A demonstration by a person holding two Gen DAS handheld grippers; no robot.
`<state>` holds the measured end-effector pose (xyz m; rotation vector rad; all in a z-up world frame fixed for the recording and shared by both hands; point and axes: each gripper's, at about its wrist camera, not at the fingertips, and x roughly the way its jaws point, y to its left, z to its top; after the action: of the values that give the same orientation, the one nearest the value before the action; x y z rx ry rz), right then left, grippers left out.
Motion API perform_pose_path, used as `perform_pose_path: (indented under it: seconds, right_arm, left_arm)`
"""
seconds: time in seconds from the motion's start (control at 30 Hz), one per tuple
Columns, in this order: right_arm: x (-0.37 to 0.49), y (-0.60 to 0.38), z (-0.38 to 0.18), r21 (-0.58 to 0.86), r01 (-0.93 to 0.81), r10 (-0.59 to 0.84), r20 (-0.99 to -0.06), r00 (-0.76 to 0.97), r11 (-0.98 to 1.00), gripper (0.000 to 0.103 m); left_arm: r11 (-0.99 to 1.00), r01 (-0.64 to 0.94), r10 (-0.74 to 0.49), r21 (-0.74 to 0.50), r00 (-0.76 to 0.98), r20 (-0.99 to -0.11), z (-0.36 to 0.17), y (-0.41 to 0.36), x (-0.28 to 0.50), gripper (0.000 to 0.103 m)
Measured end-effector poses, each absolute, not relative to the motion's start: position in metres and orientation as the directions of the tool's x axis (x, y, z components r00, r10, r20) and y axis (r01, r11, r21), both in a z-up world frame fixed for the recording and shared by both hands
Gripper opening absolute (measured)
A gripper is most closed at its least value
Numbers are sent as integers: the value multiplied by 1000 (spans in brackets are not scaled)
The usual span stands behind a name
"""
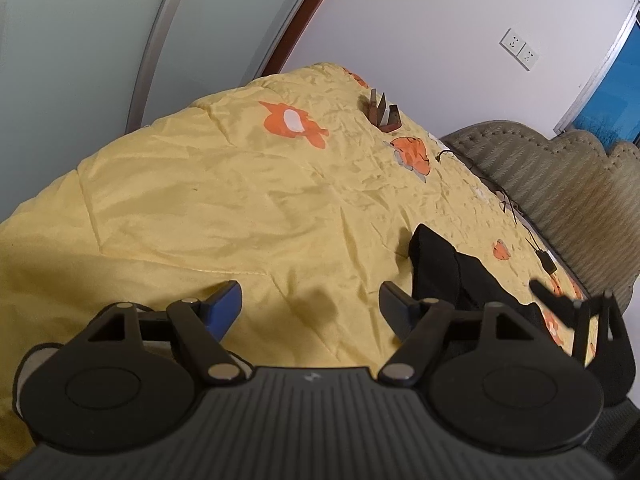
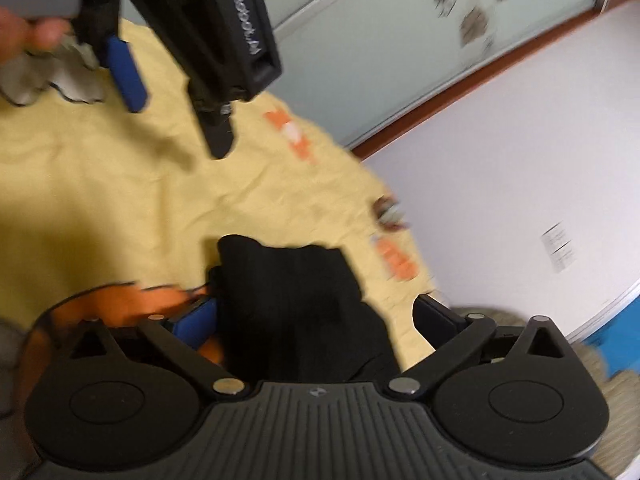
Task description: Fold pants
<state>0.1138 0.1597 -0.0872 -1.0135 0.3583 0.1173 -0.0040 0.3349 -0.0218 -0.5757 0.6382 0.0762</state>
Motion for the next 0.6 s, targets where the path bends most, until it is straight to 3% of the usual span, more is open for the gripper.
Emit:
perform_pose_path:
  seconds: [0.13, 0.2, 0.27, 0.3, 0.33, 0.43, 0.6]
  right_arm:
    - [112, 161, -93, -845, -185, -81, -259, 963, 502, 103]
    - [105, 162, -97, -863, -169, -64, -226, 972, 477, 95]
    - [100, 164, -101, -878, -196, -43, -238, 970, 437, 64]
    - [95, 166, -104, -880, -212, -37, -251, 967, 425, 33]
    - [94, 166, -107, -876, -230, -37, -270, 962, 424, 24]
    - [96, 160, -106, -833, -278, -30, -331, 943, 478, 21]
    - [100, 151, -82, -785, -224, -42, -303, 952, 578, 19]
  left_arm:
    - [842, -236, -108, -485, 807, -581, -22, 334, -4, 75]
    - [842, -237, -107, -485, 808, -580, -21, 334, -4, 76]
    - [841, -239, -105, -485, 808, -580, -20, 333, -2, 77]
    - [840, -238, -108, -487, 807, -580, -20, 333, -2, 77]
    - [841, -236, -110, -487, 807, -580, -19, 332, -1, 77]
    - [846, -241, -100, -475, 804, -586, -18, 331, 1, 78]
    - [859, -217, -122, -464, 793, -596, -14, 324, 13, 78]
